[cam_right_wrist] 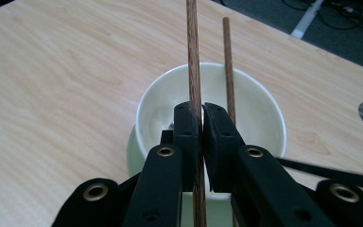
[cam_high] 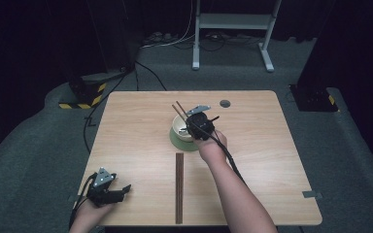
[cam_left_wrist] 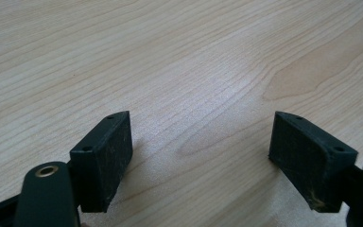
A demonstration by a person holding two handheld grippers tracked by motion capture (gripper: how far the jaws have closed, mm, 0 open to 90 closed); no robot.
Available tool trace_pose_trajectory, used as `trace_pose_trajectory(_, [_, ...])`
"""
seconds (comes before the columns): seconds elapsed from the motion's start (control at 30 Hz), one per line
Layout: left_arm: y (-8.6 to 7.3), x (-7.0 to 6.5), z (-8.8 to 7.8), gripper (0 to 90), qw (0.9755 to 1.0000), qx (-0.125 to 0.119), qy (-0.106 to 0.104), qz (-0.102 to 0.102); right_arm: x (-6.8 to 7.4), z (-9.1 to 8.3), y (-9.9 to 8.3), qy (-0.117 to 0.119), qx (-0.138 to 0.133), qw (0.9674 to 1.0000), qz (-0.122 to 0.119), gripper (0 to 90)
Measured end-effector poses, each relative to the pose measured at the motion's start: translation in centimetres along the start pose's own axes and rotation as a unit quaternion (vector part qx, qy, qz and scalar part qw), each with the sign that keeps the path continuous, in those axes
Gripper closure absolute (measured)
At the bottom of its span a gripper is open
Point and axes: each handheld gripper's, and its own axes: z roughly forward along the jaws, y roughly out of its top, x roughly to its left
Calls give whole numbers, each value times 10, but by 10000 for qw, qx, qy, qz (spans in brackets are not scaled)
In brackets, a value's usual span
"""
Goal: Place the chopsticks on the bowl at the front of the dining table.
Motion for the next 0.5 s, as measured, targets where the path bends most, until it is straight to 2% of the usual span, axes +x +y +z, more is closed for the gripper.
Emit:
trace_pose_trajectory(0.13, [0, 0, 0, 222, 10000, 12, 2, 12, 1, 12, 7, -98, 79, 9999, 30, 845])
trace_pose_trajectory(0.2, [0, 0, 0, 222, 10000, 14, -4, 18, 1, 17, 9, -108, 158, 9997, 123, 845])
trace_pose_trajectory(0.3, [0, 0, 0, 222, 10000, 12, -7, 14, 0, 24, 12, -195, 221, 9995, 86, 844])
trace_pose_trajectory(0.37, [0, 0, 0, 222, 10000, 13, -3, 24, 0, 28, 13, -222, 277, 9992, 173, 845])
trace_pose_trajectory(0.5, [0, 0, 0, 223, 10000, 14, -5, 20, -2, 37, 14, -351, 328, 9987, 157, 845])
